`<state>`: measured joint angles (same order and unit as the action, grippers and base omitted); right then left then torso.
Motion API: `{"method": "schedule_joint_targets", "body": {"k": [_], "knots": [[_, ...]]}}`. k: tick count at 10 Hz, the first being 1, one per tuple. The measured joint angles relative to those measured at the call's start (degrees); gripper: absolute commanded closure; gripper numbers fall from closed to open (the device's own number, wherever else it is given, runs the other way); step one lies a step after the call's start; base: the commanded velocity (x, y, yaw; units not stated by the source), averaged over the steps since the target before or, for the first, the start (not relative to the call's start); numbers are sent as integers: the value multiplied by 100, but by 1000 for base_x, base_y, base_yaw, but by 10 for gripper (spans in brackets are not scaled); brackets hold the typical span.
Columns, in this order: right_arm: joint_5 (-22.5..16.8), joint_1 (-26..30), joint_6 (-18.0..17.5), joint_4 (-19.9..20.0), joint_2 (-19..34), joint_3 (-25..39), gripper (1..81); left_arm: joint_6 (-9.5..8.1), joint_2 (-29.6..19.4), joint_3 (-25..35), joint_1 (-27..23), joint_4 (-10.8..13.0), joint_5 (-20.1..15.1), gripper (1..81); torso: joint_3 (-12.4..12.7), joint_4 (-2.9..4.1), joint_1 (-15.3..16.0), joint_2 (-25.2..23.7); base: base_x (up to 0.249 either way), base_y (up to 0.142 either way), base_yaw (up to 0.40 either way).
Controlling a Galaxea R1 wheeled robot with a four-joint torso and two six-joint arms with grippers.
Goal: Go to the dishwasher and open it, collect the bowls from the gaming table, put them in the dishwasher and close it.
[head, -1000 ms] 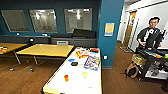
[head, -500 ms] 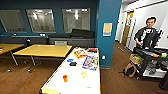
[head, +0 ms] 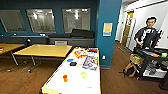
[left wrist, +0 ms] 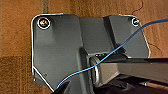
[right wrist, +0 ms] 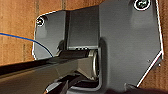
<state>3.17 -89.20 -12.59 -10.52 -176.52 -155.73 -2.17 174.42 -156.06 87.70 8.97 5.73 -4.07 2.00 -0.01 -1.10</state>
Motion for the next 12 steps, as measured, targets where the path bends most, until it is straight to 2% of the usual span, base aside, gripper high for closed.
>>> {"method": "schedule_joint_targets", "body": {"k": [12], "knots": [[-4,0,-24,0,-16,0,10,0,16,2,6,0,5,10,0,0,-2,0,0,103,0]]}}
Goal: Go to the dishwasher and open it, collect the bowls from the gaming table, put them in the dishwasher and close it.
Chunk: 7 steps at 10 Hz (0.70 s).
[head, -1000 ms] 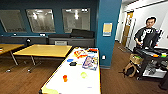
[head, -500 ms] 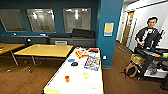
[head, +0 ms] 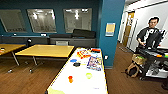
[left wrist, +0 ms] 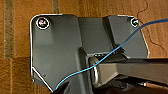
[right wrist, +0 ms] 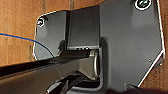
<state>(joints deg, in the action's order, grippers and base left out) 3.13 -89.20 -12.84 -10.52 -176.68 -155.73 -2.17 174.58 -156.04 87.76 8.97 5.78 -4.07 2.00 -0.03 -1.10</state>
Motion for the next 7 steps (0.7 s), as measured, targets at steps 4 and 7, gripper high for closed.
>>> {"method": "schedule_joint_targets", "body": {"k": [4,7], "knots": [[2,0,7,0,0,-2,10,0,-16,0,6,0,-2,10,0,0,0,0,0,116,0],[4,-2,13,0,0,-2,10,0,-21,-5,6,0,-5,10,0,0,-2,0,0,117,0]]}}
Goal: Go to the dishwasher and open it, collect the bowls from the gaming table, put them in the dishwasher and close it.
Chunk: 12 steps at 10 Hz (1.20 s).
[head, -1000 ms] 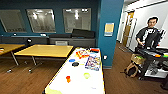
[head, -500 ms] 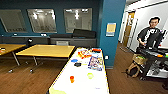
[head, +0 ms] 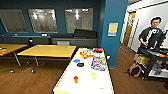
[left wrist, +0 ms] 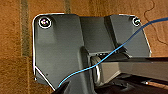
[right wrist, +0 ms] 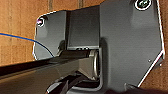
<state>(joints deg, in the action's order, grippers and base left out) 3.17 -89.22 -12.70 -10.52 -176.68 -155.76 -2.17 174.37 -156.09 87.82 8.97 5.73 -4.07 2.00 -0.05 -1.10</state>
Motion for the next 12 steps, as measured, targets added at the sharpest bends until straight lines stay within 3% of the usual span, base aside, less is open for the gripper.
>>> {"method": "schedule_joint_targets", "body": {"k": [12], "knots": [[-1,0,2,0,5,0,10,0,5,2,-12,-2,2,10,0,0,0,0,0,110,0]]}}
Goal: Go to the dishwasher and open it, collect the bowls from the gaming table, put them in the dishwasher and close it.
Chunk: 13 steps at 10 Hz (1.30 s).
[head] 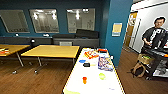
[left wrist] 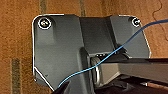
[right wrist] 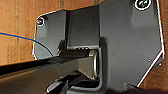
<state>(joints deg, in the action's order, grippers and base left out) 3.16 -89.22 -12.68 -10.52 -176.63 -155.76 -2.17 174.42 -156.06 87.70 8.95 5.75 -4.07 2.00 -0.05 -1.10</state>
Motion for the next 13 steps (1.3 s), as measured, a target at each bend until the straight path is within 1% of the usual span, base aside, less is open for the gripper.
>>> {"method": "schedule_joint_targets", "body": {"k": [10,12,13], "knots": [[-2,0,0,0,-2,0,10,0,0,0,0,2,2,10,0,0,0,-2,0,86,0],[4,0,1,0,-2,0,10,0,5,2,1,2,-5,10,0,0,0,-2,0,77,0],[4,0,-5,0,-16,0,10,0,2,2,1,2,0,10,0,0,0,-2,0,0,0]]}}
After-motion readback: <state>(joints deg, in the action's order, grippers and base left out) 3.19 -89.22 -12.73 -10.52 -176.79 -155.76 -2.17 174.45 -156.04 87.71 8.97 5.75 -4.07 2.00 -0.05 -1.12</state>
